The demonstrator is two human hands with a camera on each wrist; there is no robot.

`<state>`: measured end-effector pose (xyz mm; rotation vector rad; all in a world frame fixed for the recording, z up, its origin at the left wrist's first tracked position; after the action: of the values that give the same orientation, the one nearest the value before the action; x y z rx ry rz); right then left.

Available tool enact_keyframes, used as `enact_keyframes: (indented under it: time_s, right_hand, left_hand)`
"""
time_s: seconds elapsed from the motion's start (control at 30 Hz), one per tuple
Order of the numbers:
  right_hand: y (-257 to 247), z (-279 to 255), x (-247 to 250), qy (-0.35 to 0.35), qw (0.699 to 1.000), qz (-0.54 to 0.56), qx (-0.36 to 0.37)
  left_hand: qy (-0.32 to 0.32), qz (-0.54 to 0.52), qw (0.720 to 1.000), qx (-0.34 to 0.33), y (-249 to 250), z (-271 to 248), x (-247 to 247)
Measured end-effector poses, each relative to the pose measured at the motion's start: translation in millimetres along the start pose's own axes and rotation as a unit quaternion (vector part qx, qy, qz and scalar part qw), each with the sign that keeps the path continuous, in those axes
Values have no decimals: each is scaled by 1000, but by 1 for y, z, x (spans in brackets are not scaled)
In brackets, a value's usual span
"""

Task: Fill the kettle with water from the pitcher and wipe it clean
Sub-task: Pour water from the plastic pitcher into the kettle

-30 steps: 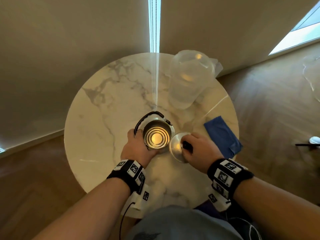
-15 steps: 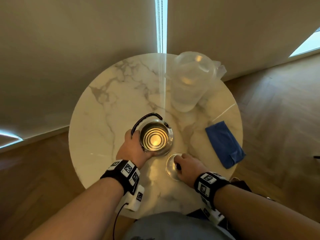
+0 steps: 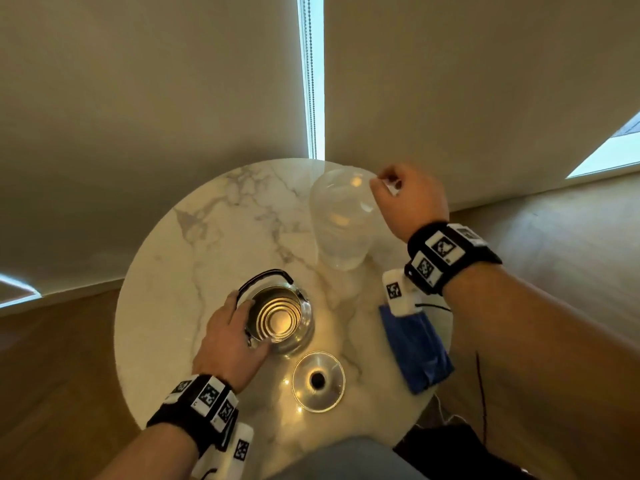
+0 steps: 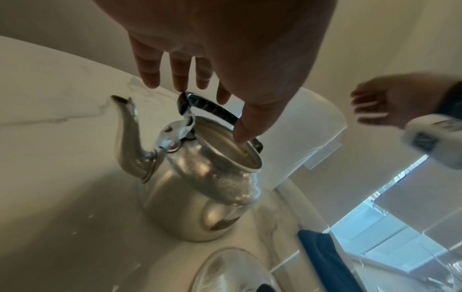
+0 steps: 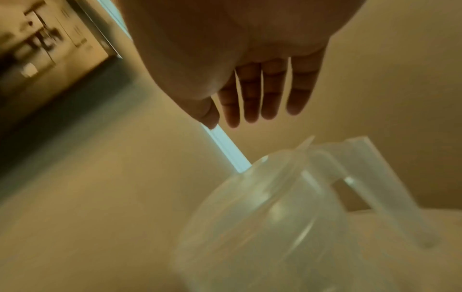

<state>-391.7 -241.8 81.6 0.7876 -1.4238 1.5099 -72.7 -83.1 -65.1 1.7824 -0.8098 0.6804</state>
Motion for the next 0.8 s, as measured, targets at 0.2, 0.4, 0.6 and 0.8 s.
enact_keyframes:
  time_s: [0.2, 0.4, 0.6, 0.8]
  right_hand:
    - [47, 30, -46, -220, 972, -38, -70]
    - [62, 1, -53, -277, 956, -27, -92]
    - [78, -62, -84, -297, 907, 214, -208]
    - [78, -90, -104, -198, 892, 334, -232]
  left_hand:
    - [20, -3, 1000, -14, 25, -2, -4]
    - [30, 13, 999, -10, 26, -1, -13]
    - [37, 29, 999, -1, 20, -2, -21]
    - [22, 19, 1000, -6, 21, -7, -19]
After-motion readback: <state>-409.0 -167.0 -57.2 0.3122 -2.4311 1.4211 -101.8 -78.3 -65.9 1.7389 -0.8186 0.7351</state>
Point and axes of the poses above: each hand's wrist, its own z-axis towards the middle knuckle, its own x-axis out of the back of the hand, y = z × x, the point moved 6 cm from there along z, towards the middle knuckle, and after that the axes turned 13 degrees about -z, right-handed, at the moved point
